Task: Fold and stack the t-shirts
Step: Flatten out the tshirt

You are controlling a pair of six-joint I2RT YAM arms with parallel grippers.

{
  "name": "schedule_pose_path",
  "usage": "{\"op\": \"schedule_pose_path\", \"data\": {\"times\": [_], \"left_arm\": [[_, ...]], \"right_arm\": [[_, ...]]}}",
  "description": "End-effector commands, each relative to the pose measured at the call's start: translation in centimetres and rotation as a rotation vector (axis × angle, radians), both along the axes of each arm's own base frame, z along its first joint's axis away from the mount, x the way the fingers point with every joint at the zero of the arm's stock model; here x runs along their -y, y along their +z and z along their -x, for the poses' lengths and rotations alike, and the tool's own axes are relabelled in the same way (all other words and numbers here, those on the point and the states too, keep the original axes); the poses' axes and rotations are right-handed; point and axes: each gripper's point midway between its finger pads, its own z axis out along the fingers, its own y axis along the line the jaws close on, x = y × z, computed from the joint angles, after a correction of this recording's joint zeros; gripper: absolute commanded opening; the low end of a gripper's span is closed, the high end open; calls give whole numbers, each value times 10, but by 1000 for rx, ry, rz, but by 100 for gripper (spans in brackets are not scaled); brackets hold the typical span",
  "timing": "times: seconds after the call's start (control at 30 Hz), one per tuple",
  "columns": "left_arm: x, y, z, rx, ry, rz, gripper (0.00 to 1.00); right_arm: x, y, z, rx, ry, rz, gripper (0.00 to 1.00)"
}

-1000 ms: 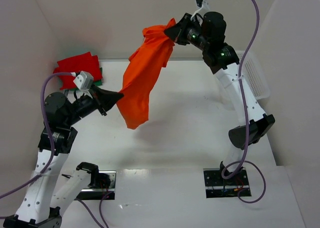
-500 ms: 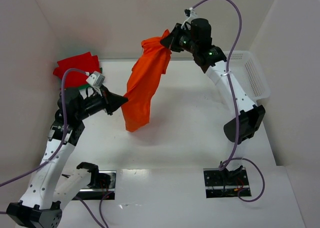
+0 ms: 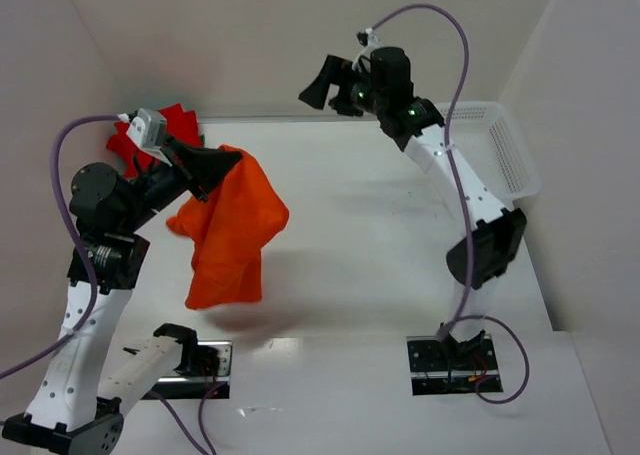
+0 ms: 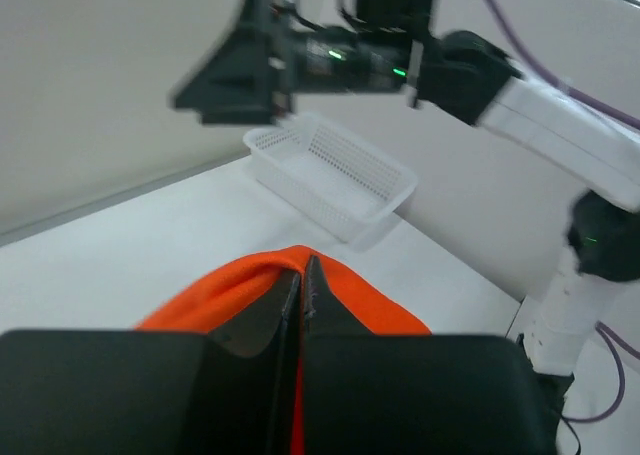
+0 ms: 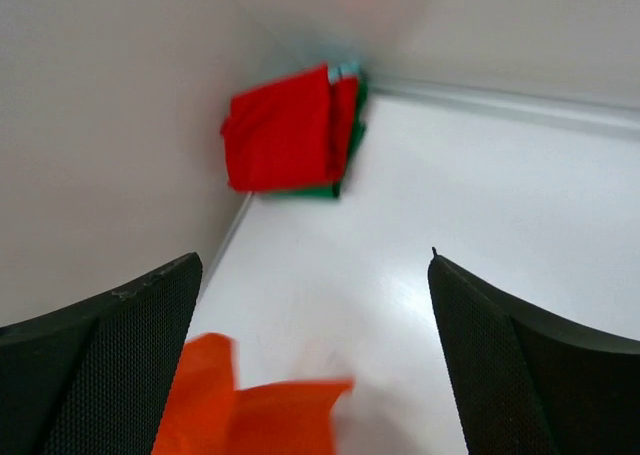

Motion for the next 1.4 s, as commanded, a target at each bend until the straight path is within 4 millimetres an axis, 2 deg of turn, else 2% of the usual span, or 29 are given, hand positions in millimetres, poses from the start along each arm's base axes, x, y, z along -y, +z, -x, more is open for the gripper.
{"op": "schedule_pose_path", "data": {"times": [0.0, 0.03, 0.07, 0.1, 0.13, 0.17, 0.2, 0.23, 0.27, 0.3, 0.33, 0.4, 0.43, 0.47, 0.57, 0.67, 0.77, 0.83, 0.97, 1.07, 1.1, 1.13, 1.17, 1.3, 1.33, 1.37], "left_arm": [[-1, 14, -28, -17, 52, 94, 0], [0, 8, -35, -38, 53, 89, 0], [0, 10, -35, -29, 53, 91, 0], [2, 6, -38, -41, 44, 86, 0], [2, 9, -38, -31, 44, 88, 0], [3, 9, -37, -31, 35, 86, 0], [4, 2, -42, -50, 34, 90, 0], [4, 2, -42, -50, 34, 90, 0], [5, -1, -43, -58, 32, 96, 0], [6, -5, -43, -67, 24, 92, 0], [8, -1, -41, -55, 9, 102, 0], [11, -10, -45, -78, -2, 106, 0], [11, -6, -44, -71, -5, 118, 0], [13, -13, -47, -89, -14, 111, 0], [14, -13, -48, -90, -23, 140, 0], [14, -17, -53, -106, -11, 150, 0], [13, -17, -54, -119, -2, 166, 0], [11, -14, -56, -108, 7, 171, 0], [12, -17, -59, -117, 8, 170, 0], [12, -17, -58, -123, 6, 176, 0], [13, -17, -57, -124, -3, 173, 0], [13, -15, -57, -115, -4, 175, 0], [13, -19, -58, -123, -3, 173, 0], [13, -19, -58, -124, -3, 173, 0], [11, -21, -61, -135, 18, 177, 0], [11, -26, -62, -139, 20, 168, 0]], "right_arm": [[18, 16, 59, -4, 22, -104, 99], [20, 10, 81, -52, 54, -134, 99], [20, -10, 91, -106, 75, -135, 99], [24, 5, 100, -89, 75, -162, 99], [26, -11, 107, -128, 69, -163, 99], [33, 5, 122, -112, 67, -205, 99], [34, -6, 131, -143, 74, -213, 99], [38, 7, 146, -133, 90, -257, 99], [37, 13, 152, -120, 110, -284, 99], [35, 8, 160, -142, 140, -294, 99], [33, 6, 165, -159, 160, -316, 99], [25, 8, 169, -140, 187, -333, 99], [21, 7, 172, -147, 199, -340, 99], [10, 4, 175, -154, 218, -337, 99], [-17, -9, 176, -154, 263, -322, 99], [-32, -12, 174, -121, 252, -290, 99], [-38, -12, 168, -107, 263, -287, 99], [-47, -17, 173, -109, 276, -275, 99], [-52, -14, 177, -110, 288, -303, 99], [-56, -16, 178, -112, 297, -302, 80], [-56, -15, 178, -120, 296, -309, 65], [-56, -15, 178, -120, 296, -309, 58], [-57, -12, 180, -122, 306, -321, 43], [-59, -10, 179, -126, 307, -318, 5], [-57, -6, 178, -123, 298, -309, 0], [-54, 5, 173, -99, 268, -308, 0]]}}
